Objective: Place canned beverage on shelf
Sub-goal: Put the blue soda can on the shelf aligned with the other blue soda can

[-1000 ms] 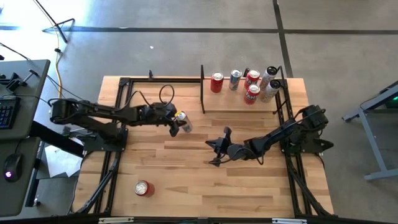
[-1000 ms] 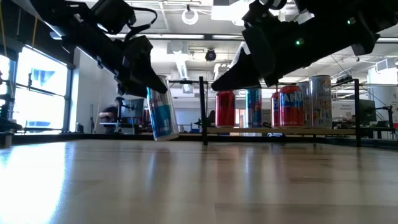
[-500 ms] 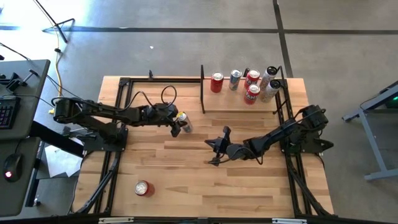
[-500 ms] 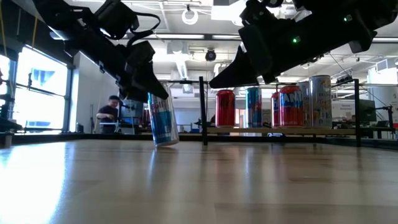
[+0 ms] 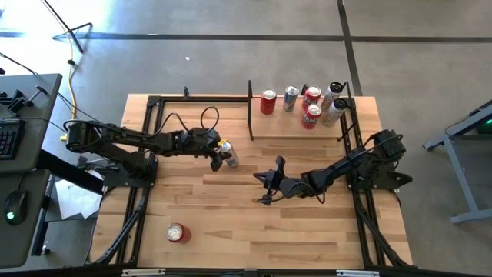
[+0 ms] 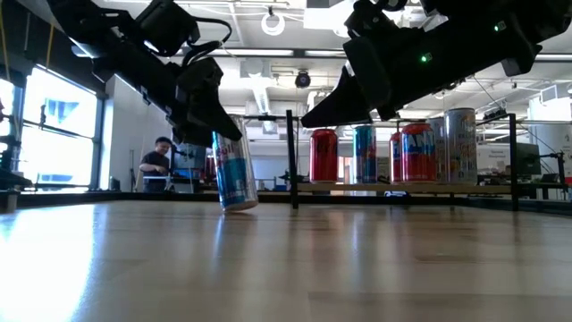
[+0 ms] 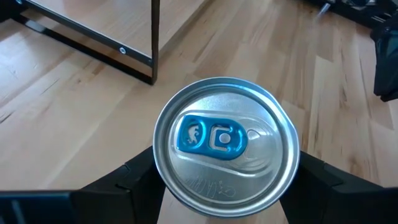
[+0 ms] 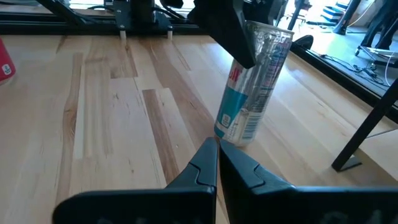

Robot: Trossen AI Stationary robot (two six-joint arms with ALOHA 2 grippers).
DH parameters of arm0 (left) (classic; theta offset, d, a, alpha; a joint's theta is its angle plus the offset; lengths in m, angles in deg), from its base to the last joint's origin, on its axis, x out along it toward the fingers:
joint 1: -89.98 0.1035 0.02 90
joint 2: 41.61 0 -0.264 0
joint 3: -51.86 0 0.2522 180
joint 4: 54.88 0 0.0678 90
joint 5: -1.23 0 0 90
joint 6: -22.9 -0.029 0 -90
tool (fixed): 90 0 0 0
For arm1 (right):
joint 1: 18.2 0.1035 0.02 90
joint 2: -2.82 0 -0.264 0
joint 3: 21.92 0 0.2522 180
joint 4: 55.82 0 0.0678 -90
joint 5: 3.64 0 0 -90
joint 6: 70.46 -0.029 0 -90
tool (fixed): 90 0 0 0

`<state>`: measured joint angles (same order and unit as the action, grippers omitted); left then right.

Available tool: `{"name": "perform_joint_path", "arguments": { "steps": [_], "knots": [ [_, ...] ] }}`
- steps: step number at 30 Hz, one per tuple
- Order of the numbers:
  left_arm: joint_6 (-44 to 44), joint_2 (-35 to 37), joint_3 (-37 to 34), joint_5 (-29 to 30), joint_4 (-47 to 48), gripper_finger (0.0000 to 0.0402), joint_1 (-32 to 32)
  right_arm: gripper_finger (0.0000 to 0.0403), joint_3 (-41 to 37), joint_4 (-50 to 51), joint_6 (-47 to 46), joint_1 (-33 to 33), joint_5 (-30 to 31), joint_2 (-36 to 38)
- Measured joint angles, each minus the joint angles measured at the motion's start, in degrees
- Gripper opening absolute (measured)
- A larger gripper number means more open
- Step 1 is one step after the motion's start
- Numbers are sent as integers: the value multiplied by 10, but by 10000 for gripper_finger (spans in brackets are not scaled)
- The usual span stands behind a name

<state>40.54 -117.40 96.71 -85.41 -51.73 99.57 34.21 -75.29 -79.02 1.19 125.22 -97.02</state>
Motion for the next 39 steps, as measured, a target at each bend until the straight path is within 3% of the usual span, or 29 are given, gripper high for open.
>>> {"name": "perform_joint_path", "arguments": {
  "steps": [18,30,34,39],
  "knots": [
    [-34,1,25,-16,18,352,0,0,0,11,0,-3,-3,0],
    [-94,86,43,-26,68,355,0,0,1,-55,-4,-60,-138,-5],
    [-108,135,2,-18,45,354,0,3,1,-138,30,-59,-136,-47],
    [-112,200,-111,3,-49,349,8,19,42,-228,37,-65,-128,-132]
  ]
}}
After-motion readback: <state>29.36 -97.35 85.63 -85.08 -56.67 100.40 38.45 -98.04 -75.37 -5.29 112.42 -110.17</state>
